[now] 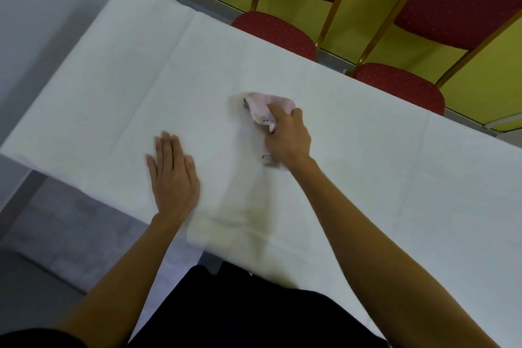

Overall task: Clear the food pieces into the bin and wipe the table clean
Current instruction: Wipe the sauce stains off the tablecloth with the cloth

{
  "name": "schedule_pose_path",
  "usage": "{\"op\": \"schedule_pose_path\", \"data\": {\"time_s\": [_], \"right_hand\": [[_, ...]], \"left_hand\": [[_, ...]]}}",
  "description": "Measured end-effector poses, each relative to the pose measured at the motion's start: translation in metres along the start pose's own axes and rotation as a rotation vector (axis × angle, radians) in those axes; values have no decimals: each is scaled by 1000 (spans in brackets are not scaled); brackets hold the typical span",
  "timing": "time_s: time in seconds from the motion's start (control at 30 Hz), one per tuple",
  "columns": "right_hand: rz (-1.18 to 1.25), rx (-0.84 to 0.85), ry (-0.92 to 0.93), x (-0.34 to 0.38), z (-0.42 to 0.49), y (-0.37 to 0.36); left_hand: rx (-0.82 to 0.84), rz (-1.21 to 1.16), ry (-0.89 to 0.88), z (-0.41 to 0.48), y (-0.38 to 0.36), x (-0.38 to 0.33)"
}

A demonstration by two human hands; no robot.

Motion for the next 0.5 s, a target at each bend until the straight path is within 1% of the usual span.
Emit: {"op": "schedule_pose_path", "data": {"time_s": [0.23, 0.4, 0.5], "right_hand": [[-94, 154, 203, 46, -85, -78], [-165, 204, 221, 54, -112, -98], [-190, 342, 329, 60, -127, -112]], "left_hand": [[1, -11, -20, -3, 10, 30], [-30, -65, 7, -11, 15, 48], [-30, -81, -15, -11, 15, 51]]}}
Point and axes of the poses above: each hand's wrist, its own z-axis towards the middle knuckle, its own y-axis out of the back of the hand, x = y × z, the point moved 10 cm from there along z, towards the middle knuckle, and after that the axes turned 3 degrees about z, right-handed, at the moved point
